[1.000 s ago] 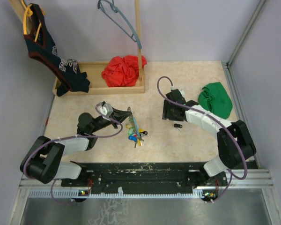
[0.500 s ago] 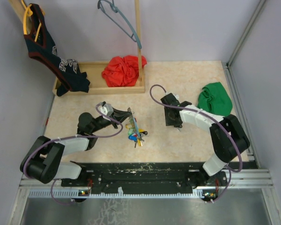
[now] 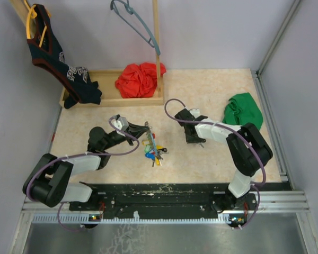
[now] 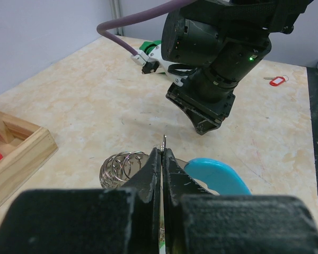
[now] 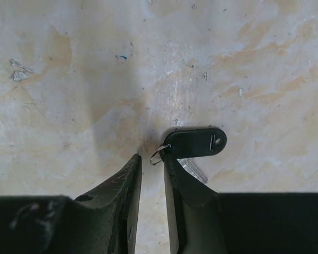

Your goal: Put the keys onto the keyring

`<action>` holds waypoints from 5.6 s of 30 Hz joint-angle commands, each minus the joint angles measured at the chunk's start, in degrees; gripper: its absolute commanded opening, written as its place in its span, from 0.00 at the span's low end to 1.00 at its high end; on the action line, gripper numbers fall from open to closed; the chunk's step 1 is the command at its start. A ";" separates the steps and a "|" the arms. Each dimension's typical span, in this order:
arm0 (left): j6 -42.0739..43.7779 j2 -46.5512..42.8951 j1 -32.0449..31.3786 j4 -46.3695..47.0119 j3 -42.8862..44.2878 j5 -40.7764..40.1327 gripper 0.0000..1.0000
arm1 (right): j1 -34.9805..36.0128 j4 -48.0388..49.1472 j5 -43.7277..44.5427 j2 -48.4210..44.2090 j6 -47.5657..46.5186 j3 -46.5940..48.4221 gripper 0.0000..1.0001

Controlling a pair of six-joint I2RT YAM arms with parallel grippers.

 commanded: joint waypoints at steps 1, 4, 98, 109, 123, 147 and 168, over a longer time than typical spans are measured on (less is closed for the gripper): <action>0.47 -0.26 0.24 1.76 1.85 0.49 0.00 | 0.88 -0.29 4.55 1.57 1.71 2.48 0.23; 0.37 -0.19 0.20 1.76 1.93 0.49 0.00 | 1.16 -0.98 5.68 1.90 1.88 2.66 0.20; 1.49 -1.05 0.20 0.77 1.65 1.90 0.00 | 3.56 12.98 -14.26 -14.68 -10.25 -11.00 0.24; 1.49 -0.95 0.16 0.29 1.76 1.78 0.00 | 2.61 1.03 -13.27 -10.85 -5.30 -1.81 0.38; 1.53 -0.88 0.18 -0.44 2.11 2.03 0.00 | -3.74 4.42 -24.76 -8.72 -6.24 -3.71 0.34; 1.53 -0.53 0.16 -0.75 2.32 2.41 0.00 | -5.49 7.78 -25.69 -5.46 -6.29 -6.37 0.17; 1.75 -0.56 0.15 -2.17 2.90 2.68 0.00 | -5.58 16.66 -25.36 -15.92 -13.71 -8.64 0.00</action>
